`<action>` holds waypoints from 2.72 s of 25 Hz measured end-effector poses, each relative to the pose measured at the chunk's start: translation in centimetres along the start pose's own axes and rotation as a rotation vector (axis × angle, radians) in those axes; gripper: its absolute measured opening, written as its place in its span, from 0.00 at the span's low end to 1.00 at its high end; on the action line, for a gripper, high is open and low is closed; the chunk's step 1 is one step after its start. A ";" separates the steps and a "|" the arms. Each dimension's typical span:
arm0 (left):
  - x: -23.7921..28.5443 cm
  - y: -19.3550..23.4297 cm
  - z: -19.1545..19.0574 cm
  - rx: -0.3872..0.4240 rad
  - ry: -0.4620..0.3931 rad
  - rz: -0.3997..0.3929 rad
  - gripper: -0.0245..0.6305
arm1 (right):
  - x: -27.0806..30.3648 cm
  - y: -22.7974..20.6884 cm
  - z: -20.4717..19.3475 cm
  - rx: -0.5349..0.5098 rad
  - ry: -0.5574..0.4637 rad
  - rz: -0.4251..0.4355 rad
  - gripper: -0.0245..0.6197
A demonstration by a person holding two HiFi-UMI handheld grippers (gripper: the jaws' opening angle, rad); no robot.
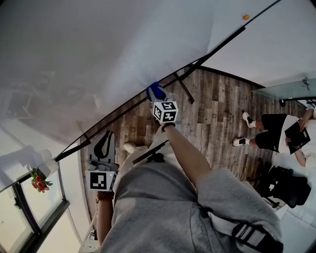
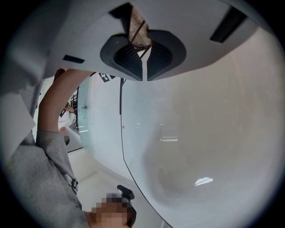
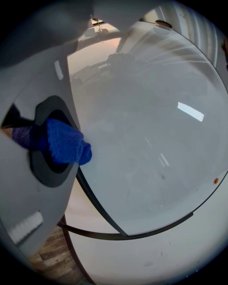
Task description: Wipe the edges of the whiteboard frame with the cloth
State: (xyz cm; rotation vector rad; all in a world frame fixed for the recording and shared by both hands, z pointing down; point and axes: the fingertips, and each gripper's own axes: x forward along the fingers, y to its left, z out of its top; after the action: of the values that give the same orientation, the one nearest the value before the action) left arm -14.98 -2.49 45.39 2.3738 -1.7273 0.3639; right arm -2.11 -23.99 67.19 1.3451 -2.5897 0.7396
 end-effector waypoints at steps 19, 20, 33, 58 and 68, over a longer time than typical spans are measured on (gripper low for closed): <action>-4.2 1.9 -1.9 -0.004 -0.001 -0.003 0.10 | -0.1 6.3 -2.6 0.000 0.019 0.043 0.16; -4.5 2.0 -1.9 -0.003 -0.004 -0.002 0.10 | -0.1 6.6 -2.7 0.000 0.020 0.045 0.16; -7.1 3.8 -3.2 -0.024 -0.013 0.032 0.10 | -0.1 11.1 -4.6 0.017 0.043 0.084 0.16; -12.4 6.5 -5.5 -0.058 -0.030 0.151 0.10 | 0.1 21.6 -9.2 -0.015 0.158 0.284 0.16; -15.3 7.4 -5.9 -0.055 -0.030 0.253 0.10 | 0.1 24.1 -10.4 0.011 0.204 0.293 0.16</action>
State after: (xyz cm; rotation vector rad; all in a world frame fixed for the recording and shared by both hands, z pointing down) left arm -27.07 10.83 46.38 2.1379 -2.0295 0.3137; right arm -22.52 -7.47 67.52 0.8483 -2.6448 0.8826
